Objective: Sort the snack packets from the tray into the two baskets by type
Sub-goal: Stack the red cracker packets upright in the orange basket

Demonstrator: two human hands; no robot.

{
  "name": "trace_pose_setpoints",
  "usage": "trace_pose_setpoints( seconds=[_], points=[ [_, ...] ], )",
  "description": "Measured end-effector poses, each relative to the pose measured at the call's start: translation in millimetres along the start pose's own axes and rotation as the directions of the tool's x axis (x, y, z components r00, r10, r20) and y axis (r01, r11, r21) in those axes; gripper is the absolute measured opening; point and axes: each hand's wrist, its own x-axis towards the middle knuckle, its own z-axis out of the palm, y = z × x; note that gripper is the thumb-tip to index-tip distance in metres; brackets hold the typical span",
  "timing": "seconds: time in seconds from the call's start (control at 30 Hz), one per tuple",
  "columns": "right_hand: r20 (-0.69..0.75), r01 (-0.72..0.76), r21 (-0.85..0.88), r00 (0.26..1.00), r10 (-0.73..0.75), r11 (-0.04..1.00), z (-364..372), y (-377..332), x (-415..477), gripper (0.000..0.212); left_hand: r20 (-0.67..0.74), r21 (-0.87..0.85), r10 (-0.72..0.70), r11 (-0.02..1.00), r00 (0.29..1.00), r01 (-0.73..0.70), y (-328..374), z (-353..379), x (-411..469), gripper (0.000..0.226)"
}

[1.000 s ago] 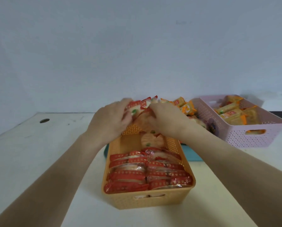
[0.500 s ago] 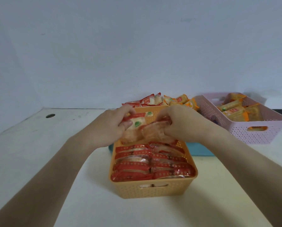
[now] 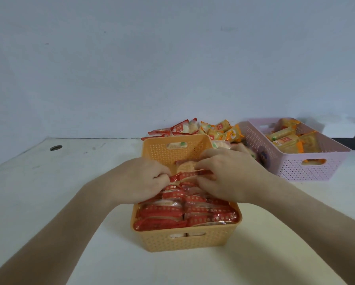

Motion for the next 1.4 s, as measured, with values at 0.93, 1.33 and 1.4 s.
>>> trace_pose_setpoints(
  seconds=[0.93, 1.33, 1.4],
  points=[
    [-0.216, 0.081, 0.578, 0.975, 0.057, 0.812, -3, -1, -10, 0.041, -0.372, -0.548, -0.08, 0.823, 0.925, -0.149, -3, 4, -13, 0.033],
    [0.209, -0.33, 0.766, 0.939, 0.272, 0.552, 27, 106, 134, 0.045, -0.074, -0.878, -0.616, 0.414, 0.784, 0.242, -136, 27, 118, 0.043],
    [0.262, -0.315, 0.743, 0.949, 0.177, 0.59, 42, 105, 157, 0.056, 0.044, -0.836, -0.618, 0.407, 0.785, 0.368, -144, 37, 143, 0.077]
  ],
)
